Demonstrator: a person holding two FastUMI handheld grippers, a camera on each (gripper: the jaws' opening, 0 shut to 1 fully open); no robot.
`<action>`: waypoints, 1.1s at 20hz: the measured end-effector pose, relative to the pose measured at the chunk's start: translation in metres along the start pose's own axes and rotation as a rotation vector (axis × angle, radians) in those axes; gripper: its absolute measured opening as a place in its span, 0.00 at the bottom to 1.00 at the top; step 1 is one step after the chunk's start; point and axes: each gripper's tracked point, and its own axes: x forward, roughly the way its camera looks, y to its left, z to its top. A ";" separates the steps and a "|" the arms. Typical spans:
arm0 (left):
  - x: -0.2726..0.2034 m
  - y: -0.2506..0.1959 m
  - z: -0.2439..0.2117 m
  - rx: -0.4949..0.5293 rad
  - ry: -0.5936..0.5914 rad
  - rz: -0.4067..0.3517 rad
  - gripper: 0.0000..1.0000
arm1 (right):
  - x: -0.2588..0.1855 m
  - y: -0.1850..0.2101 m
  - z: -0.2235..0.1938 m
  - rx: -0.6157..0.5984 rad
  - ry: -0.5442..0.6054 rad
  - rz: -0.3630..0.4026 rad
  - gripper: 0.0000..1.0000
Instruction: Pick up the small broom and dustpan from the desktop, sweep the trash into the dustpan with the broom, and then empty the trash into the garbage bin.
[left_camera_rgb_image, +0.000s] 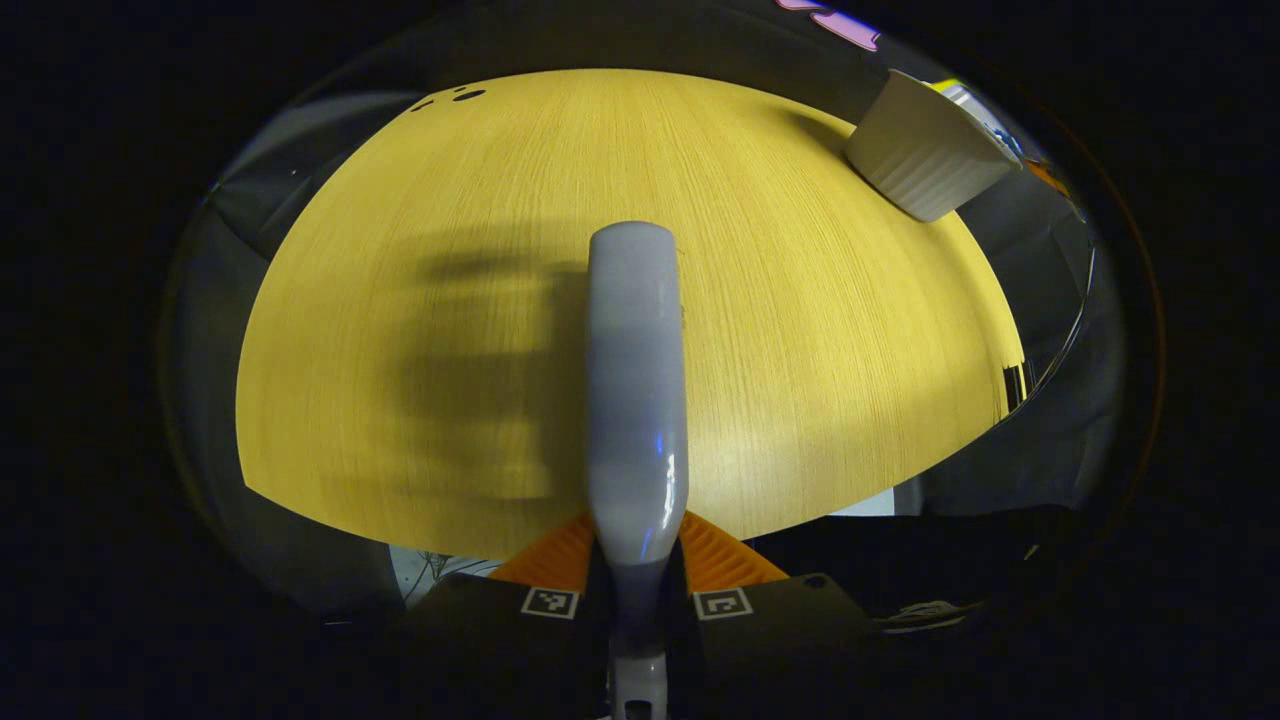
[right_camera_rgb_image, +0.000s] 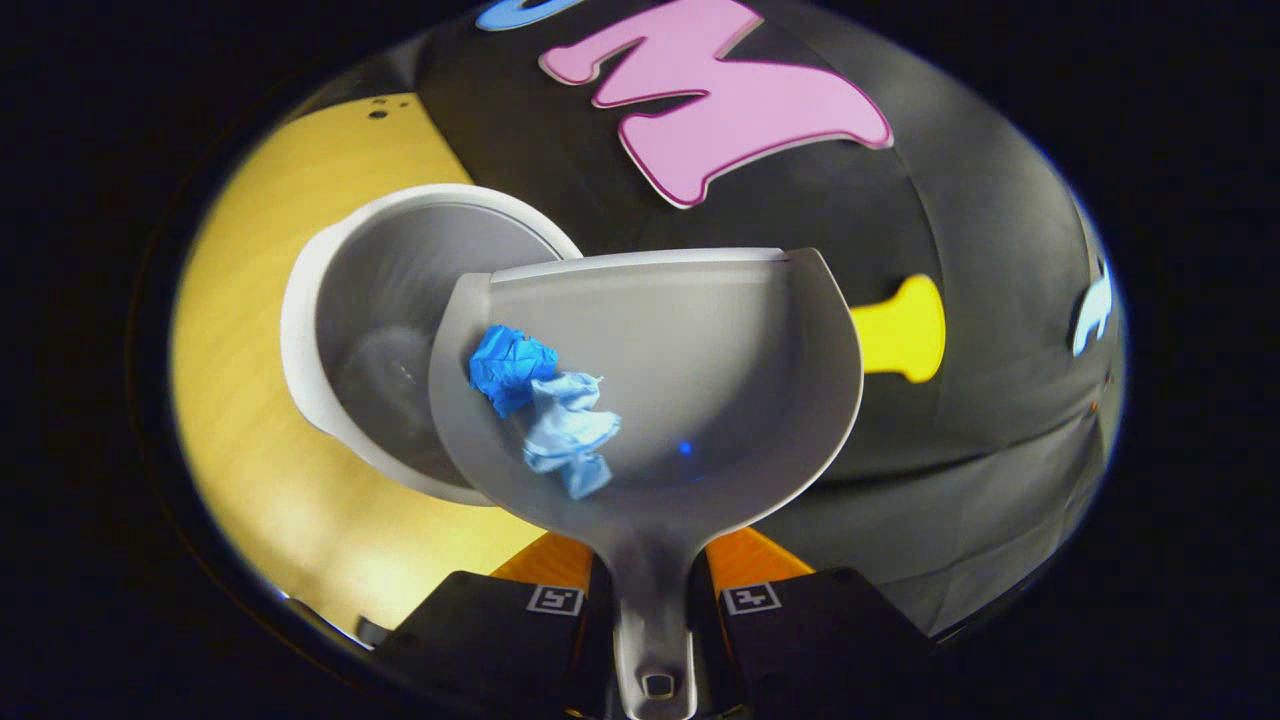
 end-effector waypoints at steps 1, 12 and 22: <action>0.000 0.000 0.000 -0.005 -0.004 0.000 0.28 | -0.004 -0.009 0.000 -0.069 -0.017 -0.035 0.36; -0.001 -0.004 -0.007 -0.062 -0.036 0.027 0.24 | -0.008 -0.050 -0.004 -0.415 -0.125 -0.246 0.36; -0.028 0.004 0.009 -0.079 -0.146 0.158 0.28 | -0.015 -0.009 -0.053 0.503 0.087 0.103 0.36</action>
